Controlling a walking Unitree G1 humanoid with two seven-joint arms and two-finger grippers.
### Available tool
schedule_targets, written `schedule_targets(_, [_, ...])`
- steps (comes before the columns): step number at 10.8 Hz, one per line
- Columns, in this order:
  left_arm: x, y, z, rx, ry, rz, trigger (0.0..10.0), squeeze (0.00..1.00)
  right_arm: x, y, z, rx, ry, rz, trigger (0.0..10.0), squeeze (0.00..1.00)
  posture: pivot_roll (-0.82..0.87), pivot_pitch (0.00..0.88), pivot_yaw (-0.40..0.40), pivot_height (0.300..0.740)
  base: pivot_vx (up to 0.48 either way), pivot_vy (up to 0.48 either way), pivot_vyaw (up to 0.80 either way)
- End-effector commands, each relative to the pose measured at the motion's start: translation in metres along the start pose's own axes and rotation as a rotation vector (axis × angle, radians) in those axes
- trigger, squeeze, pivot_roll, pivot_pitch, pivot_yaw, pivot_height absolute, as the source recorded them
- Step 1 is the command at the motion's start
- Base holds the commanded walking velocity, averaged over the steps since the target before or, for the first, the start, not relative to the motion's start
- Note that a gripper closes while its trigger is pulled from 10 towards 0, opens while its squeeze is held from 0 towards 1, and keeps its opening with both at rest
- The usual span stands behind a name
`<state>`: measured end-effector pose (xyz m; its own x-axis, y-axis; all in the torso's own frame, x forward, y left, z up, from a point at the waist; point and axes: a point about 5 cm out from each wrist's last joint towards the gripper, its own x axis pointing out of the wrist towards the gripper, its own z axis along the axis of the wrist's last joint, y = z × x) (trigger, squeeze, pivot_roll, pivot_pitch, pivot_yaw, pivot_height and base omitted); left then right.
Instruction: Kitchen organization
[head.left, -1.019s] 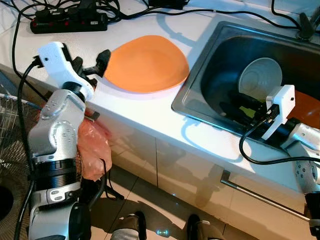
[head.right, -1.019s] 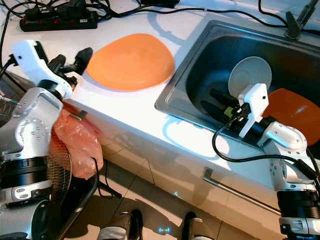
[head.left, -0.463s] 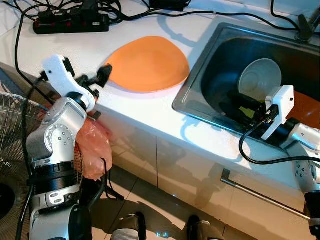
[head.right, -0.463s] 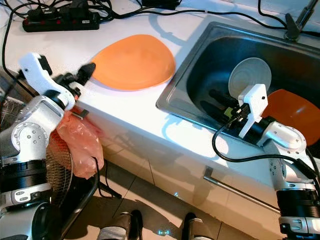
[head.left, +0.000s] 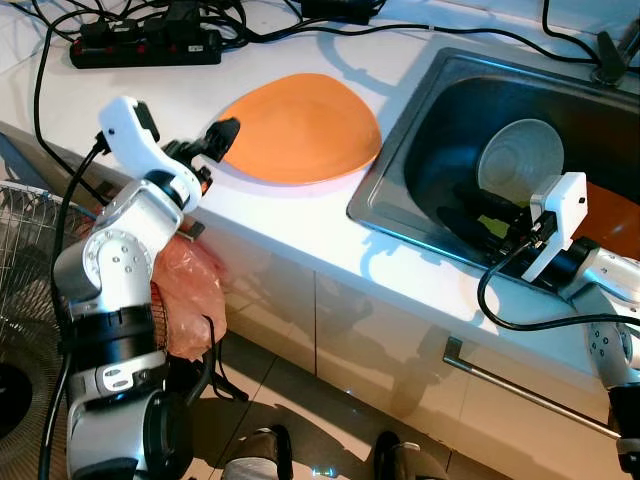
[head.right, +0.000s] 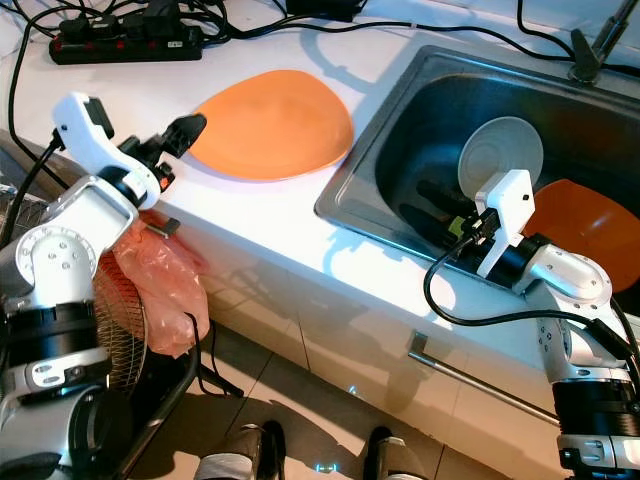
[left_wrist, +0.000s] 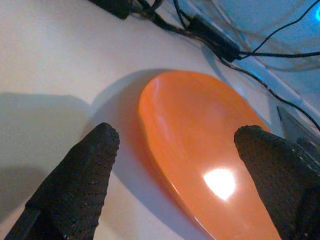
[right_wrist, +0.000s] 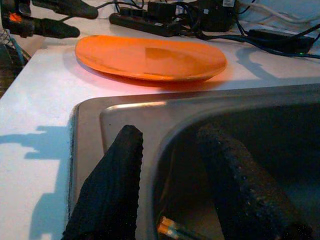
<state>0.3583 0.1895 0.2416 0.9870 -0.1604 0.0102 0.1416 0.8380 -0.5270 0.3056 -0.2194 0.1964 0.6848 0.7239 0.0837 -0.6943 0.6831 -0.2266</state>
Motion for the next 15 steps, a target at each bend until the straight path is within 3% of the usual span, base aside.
schedule_targets(1, [0.002, -0.001, 0.001, -0.007, 0.016, -0.001, 10.0, 0.00, -0.001, 0.008, -0.007, 0.011, 0.026, 0.035, 10.0, 0.00, 0.05, 0.173, 0.047, 0.740, 0.000, 0.000, 0.00])
schedule_targets(8, [0.014, -0.005, -0.011, -0.020, 0.090, 0.008, 10.0, 0.00, -0.004, 0.014, -0.007, 0.021, 0.034, 0.044, 10.0, 0.00, 0.03, 0.205, 0.047, 0.740, 0.000, 0.000, 0.00])
schedule_targets(15, [0.041, -0.022, -0.014, -0.104, 0.088, -0.006, 10.0, 0.00, -0.007, 0.018, -0.005, 0.033, 0.053, 0.055, 10.0, 0.00, 0.00, 0.245, 0.036, 0.740, 0.000, 0.000, 0.00])
